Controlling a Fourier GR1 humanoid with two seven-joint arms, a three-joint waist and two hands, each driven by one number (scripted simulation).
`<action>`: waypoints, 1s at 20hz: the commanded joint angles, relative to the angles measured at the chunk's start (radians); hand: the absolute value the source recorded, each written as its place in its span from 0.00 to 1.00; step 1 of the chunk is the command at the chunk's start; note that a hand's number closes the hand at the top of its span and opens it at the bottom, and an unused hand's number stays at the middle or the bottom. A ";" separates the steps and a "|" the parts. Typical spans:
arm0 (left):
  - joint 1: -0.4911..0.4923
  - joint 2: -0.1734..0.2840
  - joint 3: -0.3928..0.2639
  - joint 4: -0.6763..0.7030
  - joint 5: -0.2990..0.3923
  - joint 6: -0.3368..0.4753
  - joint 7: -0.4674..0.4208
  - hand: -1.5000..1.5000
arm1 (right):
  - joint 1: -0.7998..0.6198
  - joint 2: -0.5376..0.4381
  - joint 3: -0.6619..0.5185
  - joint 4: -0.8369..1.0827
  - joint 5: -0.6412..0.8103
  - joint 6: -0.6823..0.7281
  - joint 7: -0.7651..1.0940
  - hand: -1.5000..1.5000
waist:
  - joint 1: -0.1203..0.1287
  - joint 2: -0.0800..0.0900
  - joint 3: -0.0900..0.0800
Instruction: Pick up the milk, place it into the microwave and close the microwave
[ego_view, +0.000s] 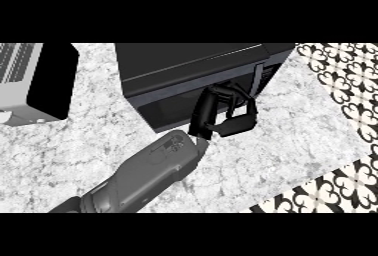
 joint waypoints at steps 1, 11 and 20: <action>-0.058 0.000 0.024 0.048 0.038 -0.011 -0.029 1.00 | -0.014 -0.016 -0.002 -0.012 -0.024 0.009 0.011 0.00 | -0.021 0.003 0.002; -0.056 0.000 0.022 0.095 0.102 -0.036 -0.107 1.00 | -0.030 -0.052 -0.025 -0.022 -0.088 0.012 0.042 0.00 | -0.039 0.009 0.001; -0.079 0.000 0.020 0.124 0.147 -0.042 -0.156 1.00 | -0.056 -0.084 -0.060 -0.008 -0.135 0.013 0.058 0.00 | -0.039 0.010 0.003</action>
